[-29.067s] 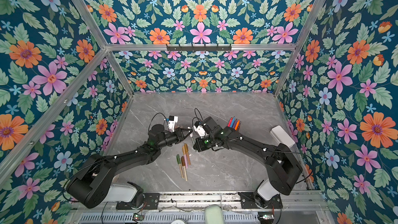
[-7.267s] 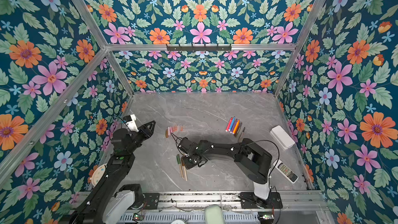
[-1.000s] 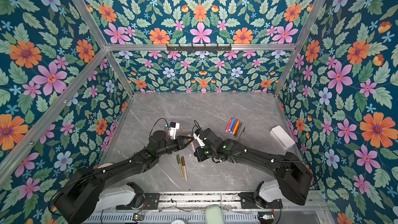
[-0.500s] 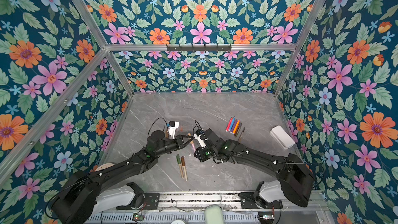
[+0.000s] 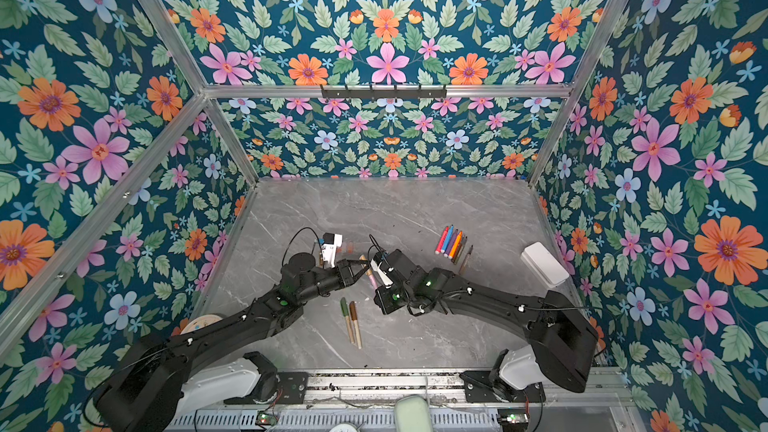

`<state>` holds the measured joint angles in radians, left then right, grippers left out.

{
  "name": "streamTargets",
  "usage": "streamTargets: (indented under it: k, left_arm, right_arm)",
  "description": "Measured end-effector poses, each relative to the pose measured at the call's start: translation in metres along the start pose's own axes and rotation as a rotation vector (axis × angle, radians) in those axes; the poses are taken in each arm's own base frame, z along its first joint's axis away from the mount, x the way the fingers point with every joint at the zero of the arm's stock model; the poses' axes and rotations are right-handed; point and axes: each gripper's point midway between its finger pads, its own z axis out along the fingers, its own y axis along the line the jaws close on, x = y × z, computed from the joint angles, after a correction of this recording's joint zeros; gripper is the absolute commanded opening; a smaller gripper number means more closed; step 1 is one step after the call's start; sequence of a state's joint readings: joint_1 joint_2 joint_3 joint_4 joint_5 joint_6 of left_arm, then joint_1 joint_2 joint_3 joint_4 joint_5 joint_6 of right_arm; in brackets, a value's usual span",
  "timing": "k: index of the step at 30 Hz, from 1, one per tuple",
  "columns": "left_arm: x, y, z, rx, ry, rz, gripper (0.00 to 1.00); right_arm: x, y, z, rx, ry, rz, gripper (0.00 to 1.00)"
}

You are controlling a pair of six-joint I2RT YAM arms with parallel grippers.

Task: Open the pen caps
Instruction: 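Close the left gripper on the tan cap of the held pink pen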

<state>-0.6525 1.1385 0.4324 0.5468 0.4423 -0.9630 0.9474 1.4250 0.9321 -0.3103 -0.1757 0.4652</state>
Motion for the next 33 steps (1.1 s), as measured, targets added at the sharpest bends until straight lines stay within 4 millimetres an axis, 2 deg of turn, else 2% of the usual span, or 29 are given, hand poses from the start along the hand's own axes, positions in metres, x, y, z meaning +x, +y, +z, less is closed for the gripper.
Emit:
streamTargets:
  k: [10, 15, 21, 33]
  left_arm:
    - [0.0, -0.001, -0.002, 0.008, -0.009, 0.002, 0.0]
    - [0.001, 0.001, -0.003, 0.004, -0.007, 0.004, 0.0]
    - [0.003, 0.003, -0.004, 0.001, -0.006, 0.002, 0.0]
    - [0.003, 0.005, 0.001, -0.006, 0.009, 0.001, 0.0]
  right_arm:
    - [0.0, -0.01, -0.005, 0.046, -0.005, 0.012, 0.22]
    - [0.003, -0.01, 0.0, 0.04, 0.011, 0.014, 0.22]
    - [0.004, -0.009, -0.005, 0.03, -0.002, 0.012, 0.22]
    - [-0.014, -0.002, -0.009, 0.016, -0.062, -0.023, 0.27]
